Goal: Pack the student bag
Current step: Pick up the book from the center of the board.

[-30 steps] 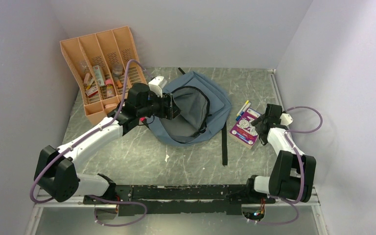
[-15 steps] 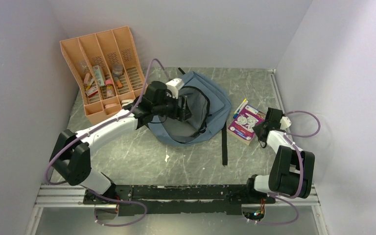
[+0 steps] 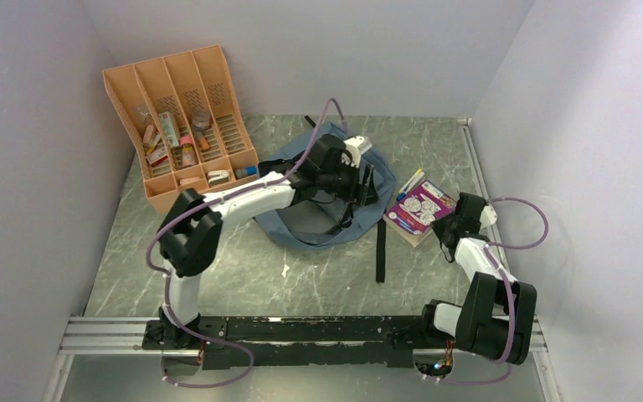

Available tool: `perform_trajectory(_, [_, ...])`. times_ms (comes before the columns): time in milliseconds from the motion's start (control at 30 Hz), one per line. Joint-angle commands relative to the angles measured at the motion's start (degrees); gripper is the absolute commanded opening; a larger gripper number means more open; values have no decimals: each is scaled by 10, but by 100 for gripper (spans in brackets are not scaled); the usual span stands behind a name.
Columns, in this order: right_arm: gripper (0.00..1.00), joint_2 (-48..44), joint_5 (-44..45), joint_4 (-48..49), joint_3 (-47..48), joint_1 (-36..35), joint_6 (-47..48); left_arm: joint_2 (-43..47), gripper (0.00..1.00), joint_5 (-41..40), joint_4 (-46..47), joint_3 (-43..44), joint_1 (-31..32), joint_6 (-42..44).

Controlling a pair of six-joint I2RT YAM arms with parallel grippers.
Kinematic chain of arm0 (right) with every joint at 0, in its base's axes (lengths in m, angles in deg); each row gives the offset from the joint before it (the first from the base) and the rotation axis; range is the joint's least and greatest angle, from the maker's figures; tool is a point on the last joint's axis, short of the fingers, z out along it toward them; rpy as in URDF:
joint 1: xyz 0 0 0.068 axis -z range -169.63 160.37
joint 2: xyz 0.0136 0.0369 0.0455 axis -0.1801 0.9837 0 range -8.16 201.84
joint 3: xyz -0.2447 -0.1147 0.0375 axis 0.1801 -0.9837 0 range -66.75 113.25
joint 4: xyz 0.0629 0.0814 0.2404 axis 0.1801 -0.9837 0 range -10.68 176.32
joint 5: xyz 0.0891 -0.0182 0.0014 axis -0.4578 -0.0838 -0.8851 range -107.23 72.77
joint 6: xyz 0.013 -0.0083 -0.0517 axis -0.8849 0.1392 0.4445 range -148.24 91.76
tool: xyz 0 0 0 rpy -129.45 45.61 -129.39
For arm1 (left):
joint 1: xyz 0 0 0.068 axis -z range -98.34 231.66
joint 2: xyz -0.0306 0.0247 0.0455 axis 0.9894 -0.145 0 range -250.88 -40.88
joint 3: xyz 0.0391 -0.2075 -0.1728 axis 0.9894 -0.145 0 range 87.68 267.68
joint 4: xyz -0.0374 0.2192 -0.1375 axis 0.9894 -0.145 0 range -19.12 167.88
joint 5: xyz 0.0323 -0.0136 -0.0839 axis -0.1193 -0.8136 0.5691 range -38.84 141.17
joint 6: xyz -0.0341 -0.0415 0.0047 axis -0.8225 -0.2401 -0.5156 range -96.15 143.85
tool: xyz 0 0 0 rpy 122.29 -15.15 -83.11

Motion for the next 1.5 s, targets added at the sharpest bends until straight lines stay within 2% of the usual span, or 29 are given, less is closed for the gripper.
perform_trajectory(0, [0, -41, -38, -32, -15, 2, 0, -55, 74, 51, 27, 69, 14, -27])
perform_trajectory(200, [0, -87, -27, -74, -31, 2, 3, -159, 75, 44, -47, 200, 45, -3])
perform_trajectory(300, [0, -103, 16, -96, -35, 2, -6, -207, 75, 41, -82, 255, 52, -9])
perform_trajectory(567, [0, -107, 67, -134, -30, 2, -10, -310, 76, 32, -122, 359, 63, -13])
perform_trajectory(767, [0, -93, 74, -136, -30, 2, 0, -348, 77, -3, -117, 379, 67, -25])
perform_trajectory(1100, [0, -2, 57, -109, -21, 2, 17, -393, 77, -17, -121, 415, 71, -26])
perform_trajectory(1367, [0, 3, 44, -96, -24, 2, 22, -401, 80, -116, -138, 405, 86, -38])
perform_trajectory(1467, [0, -1, 47, -99, -22, 2, 26, -401, 81, -120, -123, 392, 87, -61])
